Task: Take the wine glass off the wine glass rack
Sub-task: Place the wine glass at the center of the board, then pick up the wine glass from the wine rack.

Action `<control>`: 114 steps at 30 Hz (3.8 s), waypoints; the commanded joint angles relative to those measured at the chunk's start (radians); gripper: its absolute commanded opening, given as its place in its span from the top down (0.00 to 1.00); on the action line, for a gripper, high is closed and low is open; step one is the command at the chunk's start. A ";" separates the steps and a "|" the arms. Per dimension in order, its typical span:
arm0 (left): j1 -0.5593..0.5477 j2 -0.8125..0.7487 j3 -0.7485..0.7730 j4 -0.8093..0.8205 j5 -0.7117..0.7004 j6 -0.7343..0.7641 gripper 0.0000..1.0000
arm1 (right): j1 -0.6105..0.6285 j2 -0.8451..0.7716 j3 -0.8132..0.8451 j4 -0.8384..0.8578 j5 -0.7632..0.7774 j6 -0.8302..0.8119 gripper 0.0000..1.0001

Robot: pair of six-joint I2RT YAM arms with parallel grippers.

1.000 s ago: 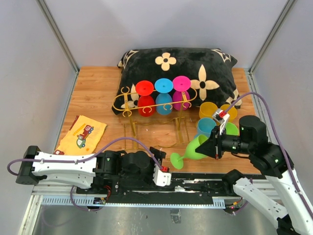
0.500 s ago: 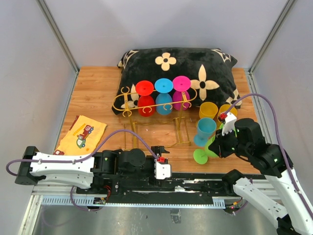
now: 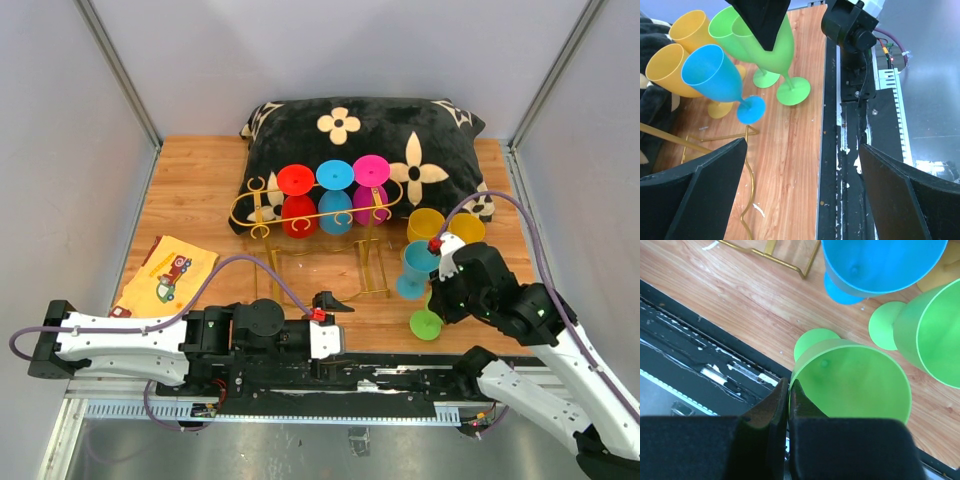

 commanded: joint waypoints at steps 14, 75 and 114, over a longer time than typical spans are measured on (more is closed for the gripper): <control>0.003 0.008 0.037 0.016 -0.024 -0.014 0.00 | 0.059 -0.015 -0.110 -0.033 0.356 0.254 0.99; 0.623 0.247 0.840 -0.403 0.029 -0.367 0.00 | 0.059 -0.434 -0.157 0.384 0.071 0.310 0.22; 1.268 0.434 0.748 -0.346 0.697 -0.554 0.13 | 0.059 -0.290 -0.184 0.479 -0.187 0.363 0.12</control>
